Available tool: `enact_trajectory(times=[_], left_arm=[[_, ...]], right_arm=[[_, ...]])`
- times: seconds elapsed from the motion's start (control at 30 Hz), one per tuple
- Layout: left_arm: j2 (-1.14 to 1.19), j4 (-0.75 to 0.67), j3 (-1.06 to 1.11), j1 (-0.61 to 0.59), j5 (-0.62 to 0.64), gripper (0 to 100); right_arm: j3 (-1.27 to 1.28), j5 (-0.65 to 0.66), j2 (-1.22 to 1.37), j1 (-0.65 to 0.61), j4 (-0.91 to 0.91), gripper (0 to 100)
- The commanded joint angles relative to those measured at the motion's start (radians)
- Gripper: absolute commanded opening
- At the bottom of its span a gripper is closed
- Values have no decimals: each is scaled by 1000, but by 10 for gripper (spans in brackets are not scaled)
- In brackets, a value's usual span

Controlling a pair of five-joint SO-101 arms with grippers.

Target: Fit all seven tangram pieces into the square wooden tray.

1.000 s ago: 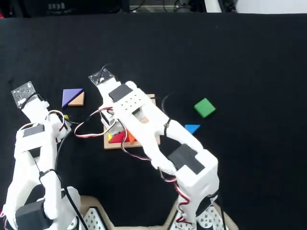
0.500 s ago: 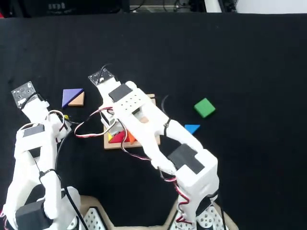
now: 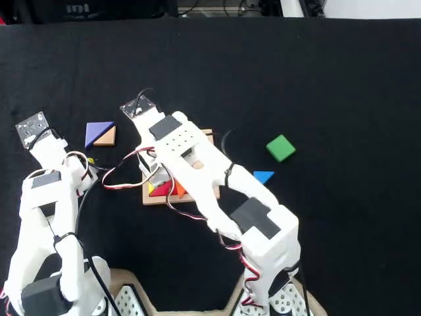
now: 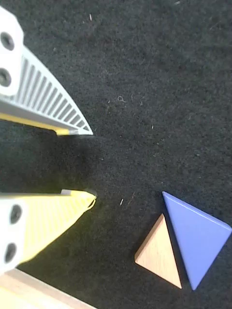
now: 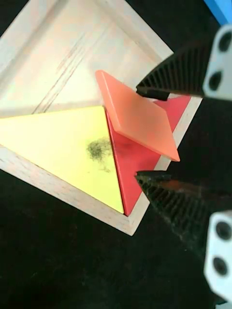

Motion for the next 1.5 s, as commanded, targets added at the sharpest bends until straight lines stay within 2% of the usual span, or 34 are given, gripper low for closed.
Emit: enact_trajectory(times=[0.0, 0.73, 0.93, 1.07, 1.47], left_arm=[[-21, -18, -8, 13, -9, 189], [-21, -14, -8, 13, -11, 189], [-21, -17, -8, 13, -11, 189], [-21, -17, -8, 13, -11, 189], [-21, -18, -8, 13, -11, 189]], right_arm=[[-22, 9, -8, 40, 2, 238], [-44, 32, 30, 72, -3, 237], [-45, 32, -47, 40, 15, 237], [1, 31, -47, 31, -41, 237], [-13, 37, -48, -9, -43, 237]])
